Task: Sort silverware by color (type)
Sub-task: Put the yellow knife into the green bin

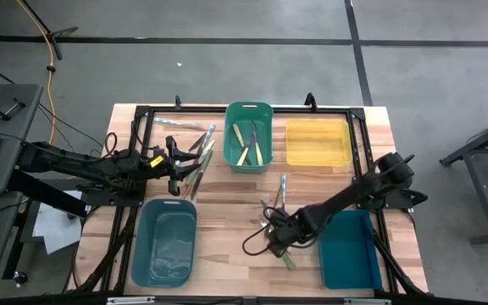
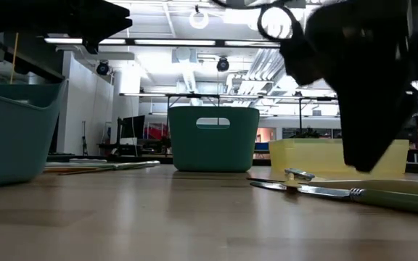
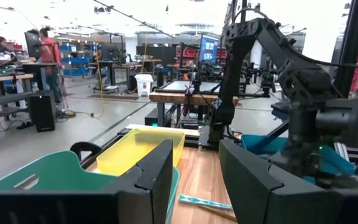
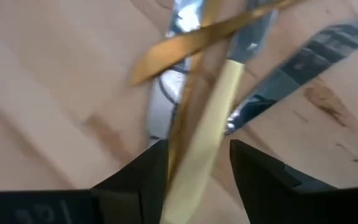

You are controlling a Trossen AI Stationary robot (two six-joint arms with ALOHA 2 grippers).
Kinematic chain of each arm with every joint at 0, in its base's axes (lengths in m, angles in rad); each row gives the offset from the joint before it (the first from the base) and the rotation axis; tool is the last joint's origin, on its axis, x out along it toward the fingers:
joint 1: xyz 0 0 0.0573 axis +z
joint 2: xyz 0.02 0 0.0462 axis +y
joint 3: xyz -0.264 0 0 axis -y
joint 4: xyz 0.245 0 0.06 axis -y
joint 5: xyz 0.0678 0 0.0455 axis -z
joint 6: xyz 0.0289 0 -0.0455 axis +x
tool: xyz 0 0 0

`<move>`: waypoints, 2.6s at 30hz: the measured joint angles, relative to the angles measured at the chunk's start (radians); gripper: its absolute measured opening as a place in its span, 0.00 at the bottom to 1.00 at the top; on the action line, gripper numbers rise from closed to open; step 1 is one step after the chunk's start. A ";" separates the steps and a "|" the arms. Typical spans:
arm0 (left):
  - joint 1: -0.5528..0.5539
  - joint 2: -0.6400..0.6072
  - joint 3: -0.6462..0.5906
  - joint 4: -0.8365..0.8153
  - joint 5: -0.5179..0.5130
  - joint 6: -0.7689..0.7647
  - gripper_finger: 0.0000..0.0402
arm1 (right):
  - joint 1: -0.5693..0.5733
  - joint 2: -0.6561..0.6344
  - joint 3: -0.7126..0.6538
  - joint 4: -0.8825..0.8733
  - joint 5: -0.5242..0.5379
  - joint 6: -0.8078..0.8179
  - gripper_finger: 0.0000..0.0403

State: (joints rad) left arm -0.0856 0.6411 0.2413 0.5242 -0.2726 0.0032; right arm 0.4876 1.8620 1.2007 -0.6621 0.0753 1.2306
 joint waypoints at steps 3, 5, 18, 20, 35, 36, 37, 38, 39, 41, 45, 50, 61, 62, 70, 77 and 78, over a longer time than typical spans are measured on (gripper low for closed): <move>0.000 0.000 0.000 0.000 0.000 0.000 0.31 | -0.007 0.034 0.021 -0.041 0.000 0.000 0.42; 0.000 0.000 0.000 0.000 0.000 0.000 0.31 | -0.010 0.051 0.032 -0.057 0.009 -0.010 0.42; 0.000 0.000 0.000 -0.003 0.000 0.000 0.31 | -0.010 0.069 0.042 -0.194 0.029 -0.017 0.42; 0.000 0.000 0.000 -0.004 0.000 0.000 0.31 | -0.009 0.069 0.042 -0.198 0.029 -0.022 0.42; 0.000 0.000 0.000 -0.004 0.000 0.000 0.31 | -0.007 0.069 0.042 -0.233 0.026 -0.057 0.13; 0.000 0.000 0.000 -0.004 0.000 0.000 0.31 | -0.007 0.069 0.042 -0.233 0.027 -0.061 0.12; 0.000 0.000 0.000 -0.004 0.000 0.000 0.31 | -0.007 0.069 0.042 -0.233 0.027 -0.062 0.12; 0.000 0.000 0.000 -0.004 0.000 0.000 0.31 | -0.007 0.069 0.042 -0.233 0.026 -0.064 0.12; 0.000 0.000 0.000 -0.004 0.000 0.000 0.31 | -0.007 0.069 0.042 -0.233 0.027 -0.067 0.12; 0.000 0.000 0.000 -0.004 0.000 0.000 0.31 | -0.007 0.069 0.042 -0.233 0.026 -0.076 0.13; 0.000 0.000 0.000 -0.004 0.000 0.000 0.31 | -0.008 0.069 0.042 -0.232 0.021 -0.086 0.15; 0.000 0.000 0.000 -0.004 0.000 0.000 0.31 | -0.008 0.069 0.042 -0.232 0.021 -0.086 0.14; 0.000 0.000 0.000 -0.004 0.000 0.000 0.31 | -0.010 0.052 0.057 -0.254 -0.091 -0.162 0.14; 0.000 0.000 0.000 -0.004 0.000 0.000 0.31 | -0.011 0.047 0.070 -0.257 -0.103 -0.178 0.13; 0.000 0.000 0.000 -0.004 0.000 0.000 0.31 | -0.031 0.036 0.218 -0.268 -0.134 -0.323 0.13; 0.000 0.000 0.000 -0.004 0.000 0.000 0.31 | -0.050 0.036 0.349 -0.284 -0.137 -0.446 0.13; 0.000 0.000 0.000 -0.004 0.000 0.000 0.31 | -0.050 0.036 0.364 -0.289 -0.136 -0.458 0.13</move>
State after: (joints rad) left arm -0.0860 0.6411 0.2413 0.5198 -0.2729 0.0031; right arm 0.4377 1.8980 1.5650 -0.9513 -0.0608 0.7731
